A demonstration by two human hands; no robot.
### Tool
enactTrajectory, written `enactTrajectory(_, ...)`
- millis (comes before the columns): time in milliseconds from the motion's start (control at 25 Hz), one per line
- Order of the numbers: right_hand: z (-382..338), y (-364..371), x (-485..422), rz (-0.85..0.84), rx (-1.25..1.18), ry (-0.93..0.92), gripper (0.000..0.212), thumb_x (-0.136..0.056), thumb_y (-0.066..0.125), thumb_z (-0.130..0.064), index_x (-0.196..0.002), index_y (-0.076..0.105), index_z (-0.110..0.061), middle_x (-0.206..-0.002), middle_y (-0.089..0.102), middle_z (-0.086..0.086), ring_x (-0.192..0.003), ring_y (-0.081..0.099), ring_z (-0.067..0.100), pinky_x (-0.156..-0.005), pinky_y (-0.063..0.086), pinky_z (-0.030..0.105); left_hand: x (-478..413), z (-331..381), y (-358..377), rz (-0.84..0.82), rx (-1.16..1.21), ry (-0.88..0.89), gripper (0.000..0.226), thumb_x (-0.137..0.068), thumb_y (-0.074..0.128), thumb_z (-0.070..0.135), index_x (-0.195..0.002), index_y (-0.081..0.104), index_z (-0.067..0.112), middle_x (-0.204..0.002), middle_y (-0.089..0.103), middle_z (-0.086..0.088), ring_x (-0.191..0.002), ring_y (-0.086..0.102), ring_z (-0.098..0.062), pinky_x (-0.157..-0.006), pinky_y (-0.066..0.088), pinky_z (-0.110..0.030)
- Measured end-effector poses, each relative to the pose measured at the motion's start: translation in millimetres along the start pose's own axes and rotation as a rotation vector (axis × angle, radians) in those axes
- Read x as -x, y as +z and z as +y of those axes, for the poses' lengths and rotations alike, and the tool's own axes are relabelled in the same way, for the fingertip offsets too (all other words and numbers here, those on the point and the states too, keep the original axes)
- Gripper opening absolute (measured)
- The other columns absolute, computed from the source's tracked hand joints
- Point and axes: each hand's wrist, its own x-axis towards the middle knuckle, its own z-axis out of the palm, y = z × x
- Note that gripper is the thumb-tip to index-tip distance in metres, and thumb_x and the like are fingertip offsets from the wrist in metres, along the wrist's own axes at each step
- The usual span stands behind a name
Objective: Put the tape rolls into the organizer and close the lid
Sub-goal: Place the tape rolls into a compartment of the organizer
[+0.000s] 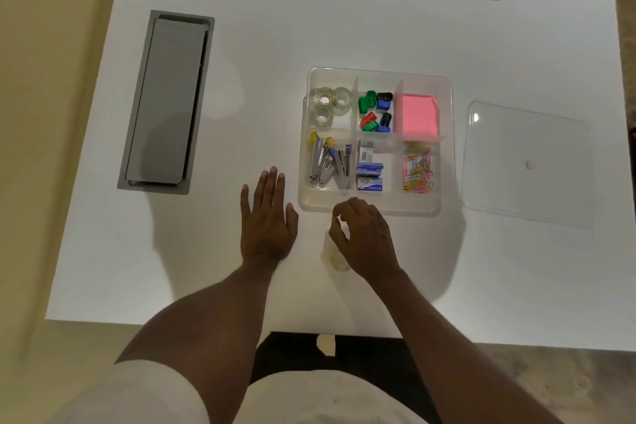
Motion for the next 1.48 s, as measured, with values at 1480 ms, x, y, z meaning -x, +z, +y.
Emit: enactTrajectory(1480, 13.1, -57.8, -164.3, 0.193, 0.169, 0.011, 0.047, -0.086, 0.063, -0.041, -0.124, 0.058, -0.014, -0.113, 0.063, 0.006, -0.103, 0.058, 0.024, -0.091, 0.047, 0.035, 0.4, -1.6, 3.0, 0.004, 0.006, -0.007, 0.066, -0.108, 0.029, 0.041, -0.169, 0.017, 0.018, -0.179, 0.016, -0.003, -0.167, 0.012, -0.02, -0.136, 0.008, -0.054)
